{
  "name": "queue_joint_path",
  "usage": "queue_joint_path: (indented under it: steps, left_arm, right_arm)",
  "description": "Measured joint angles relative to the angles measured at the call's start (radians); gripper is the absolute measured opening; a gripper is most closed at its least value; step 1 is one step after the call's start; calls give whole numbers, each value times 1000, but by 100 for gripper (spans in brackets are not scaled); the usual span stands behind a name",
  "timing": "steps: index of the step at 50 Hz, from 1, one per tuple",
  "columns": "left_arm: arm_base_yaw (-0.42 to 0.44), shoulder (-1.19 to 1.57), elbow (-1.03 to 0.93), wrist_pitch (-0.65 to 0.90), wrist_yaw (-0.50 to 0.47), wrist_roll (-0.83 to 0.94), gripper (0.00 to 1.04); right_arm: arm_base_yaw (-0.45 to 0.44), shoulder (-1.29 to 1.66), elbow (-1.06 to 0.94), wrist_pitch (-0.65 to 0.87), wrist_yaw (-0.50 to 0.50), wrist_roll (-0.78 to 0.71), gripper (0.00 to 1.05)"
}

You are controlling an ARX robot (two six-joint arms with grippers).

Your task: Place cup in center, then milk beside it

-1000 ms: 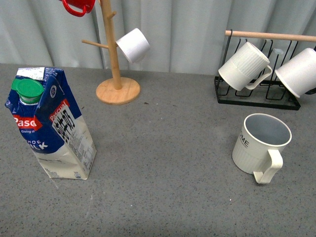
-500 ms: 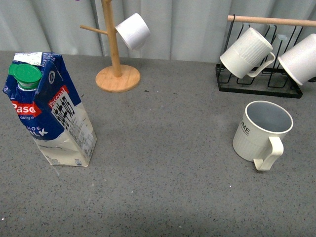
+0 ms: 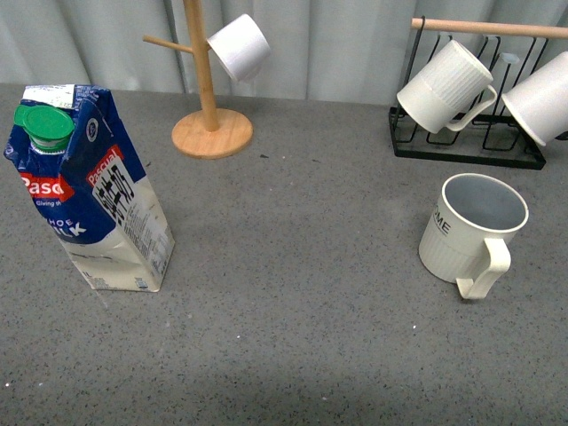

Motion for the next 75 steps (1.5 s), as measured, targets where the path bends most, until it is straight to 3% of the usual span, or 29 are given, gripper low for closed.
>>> queue_joint_path:
  steps: [75]
  left_arm:
    - [0,0,0,0,0,0,98]
  right_arm:
    - [0,0,0,0,0,0,95]
